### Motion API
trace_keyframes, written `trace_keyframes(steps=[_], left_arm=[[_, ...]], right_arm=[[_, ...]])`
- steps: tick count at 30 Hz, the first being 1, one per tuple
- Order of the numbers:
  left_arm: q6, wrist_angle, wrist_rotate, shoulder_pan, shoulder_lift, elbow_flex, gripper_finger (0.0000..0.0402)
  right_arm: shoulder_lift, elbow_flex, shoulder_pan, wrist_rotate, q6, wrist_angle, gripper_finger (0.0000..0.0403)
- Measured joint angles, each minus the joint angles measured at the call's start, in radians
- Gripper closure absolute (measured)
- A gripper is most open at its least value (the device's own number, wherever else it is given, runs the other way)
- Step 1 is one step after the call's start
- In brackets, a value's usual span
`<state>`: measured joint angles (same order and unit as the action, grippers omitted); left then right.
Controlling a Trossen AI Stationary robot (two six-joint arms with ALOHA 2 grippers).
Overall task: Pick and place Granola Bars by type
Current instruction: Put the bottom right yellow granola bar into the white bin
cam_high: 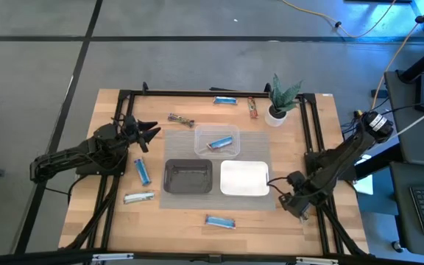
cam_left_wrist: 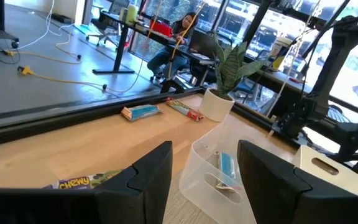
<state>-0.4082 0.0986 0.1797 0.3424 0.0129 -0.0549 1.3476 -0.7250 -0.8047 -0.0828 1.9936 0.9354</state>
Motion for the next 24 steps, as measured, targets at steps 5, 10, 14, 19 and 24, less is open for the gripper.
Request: trace_keyframes(steps=[5, 10, 14, 19, 24], left_arm=[[0.000, 0.000, -0.002, 0.000, 0.000, 0.000, 0.0226], [0.001, 0.000, -0.001, 0.000, 0.000, 0.000, 0.0228], [0.001, 0.001, 0.000, 0.000, 0.000, 0.000, 0.0226], [0.002, 0.001, 0.002, 0.000, 0.000, 0.000, 0.0228], [0.002, 0.001, 0.002, 0.000, 0.000, 0.000, 0.0227]], right_arm=[[0.000, 0.083, 0.000, -0.051, 0.043, -0.074, 0.0115], [0.000, 0.164, 0.001, -0.052, 0.043, -0.277, 0.0120], [-0.004, 0.187, 0.001, -0.060, 0.046, -0.297, 0.0144], [-0.003, 0.187, 0.001, -0.066, 0.016, -0.281, 0.0189], [-0.003, 0.188, 0.000, -0.071, -0.025, -0.274, 0.0232]])
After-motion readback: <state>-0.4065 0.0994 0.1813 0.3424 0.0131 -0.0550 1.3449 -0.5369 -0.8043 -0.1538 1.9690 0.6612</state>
